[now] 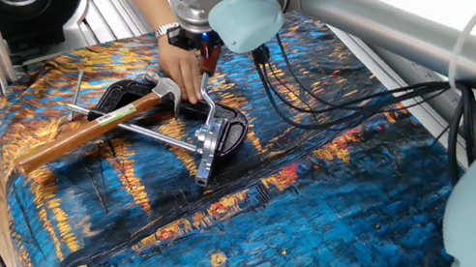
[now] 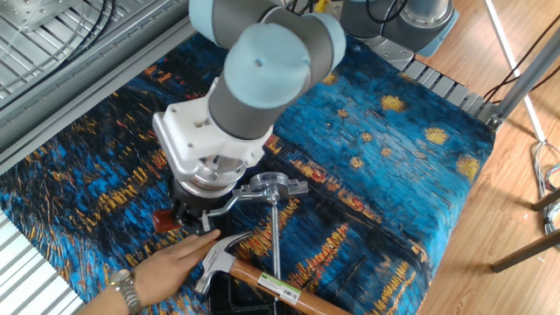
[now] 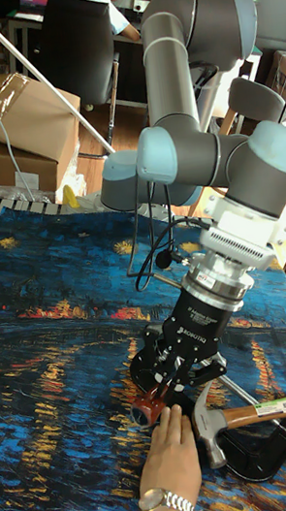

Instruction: Push down the lever

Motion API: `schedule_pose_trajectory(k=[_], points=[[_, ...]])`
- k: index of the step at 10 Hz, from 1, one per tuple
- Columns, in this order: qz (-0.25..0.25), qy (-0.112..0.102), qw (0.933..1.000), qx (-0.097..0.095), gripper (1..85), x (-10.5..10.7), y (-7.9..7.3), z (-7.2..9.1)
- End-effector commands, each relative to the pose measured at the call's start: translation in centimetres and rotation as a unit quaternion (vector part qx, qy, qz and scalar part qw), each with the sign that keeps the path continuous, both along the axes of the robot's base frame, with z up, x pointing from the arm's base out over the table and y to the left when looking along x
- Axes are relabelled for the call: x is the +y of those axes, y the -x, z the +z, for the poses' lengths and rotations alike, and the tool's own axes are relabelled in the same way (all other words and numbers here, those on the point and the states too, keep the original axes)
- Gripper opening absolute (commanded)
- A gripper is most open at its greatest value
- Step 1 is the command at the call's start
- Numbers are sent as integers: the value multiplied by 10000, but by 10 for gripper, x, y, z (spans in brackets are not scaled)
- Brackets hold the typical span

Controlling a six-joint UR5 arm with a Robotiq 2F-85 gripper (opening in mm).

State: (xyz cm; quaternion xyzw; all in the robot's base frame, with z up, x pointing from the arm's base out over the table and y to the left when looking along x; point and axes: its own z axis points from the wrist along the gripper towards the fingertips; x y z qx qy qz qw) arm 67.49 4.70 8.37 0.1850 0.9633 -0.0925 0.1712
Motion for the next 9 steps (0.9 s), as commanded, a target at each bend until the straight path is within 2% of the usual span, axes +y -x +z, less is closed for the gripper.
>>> schedule_pose_trajectory(k=[1, 2, 6, 8, 9], points=[[41, -262, 9992, 298, 167, -4, 9, -16], [42, -271, 9987, 424, 167, -5, 15, -19], [190, -430, 9974, 555, 170, -4, 14, -19], [113, -763, 9946, 695, 170, 17, 20, -20], [239, -663, 9948, 729, 170, 10, 19, -17]])
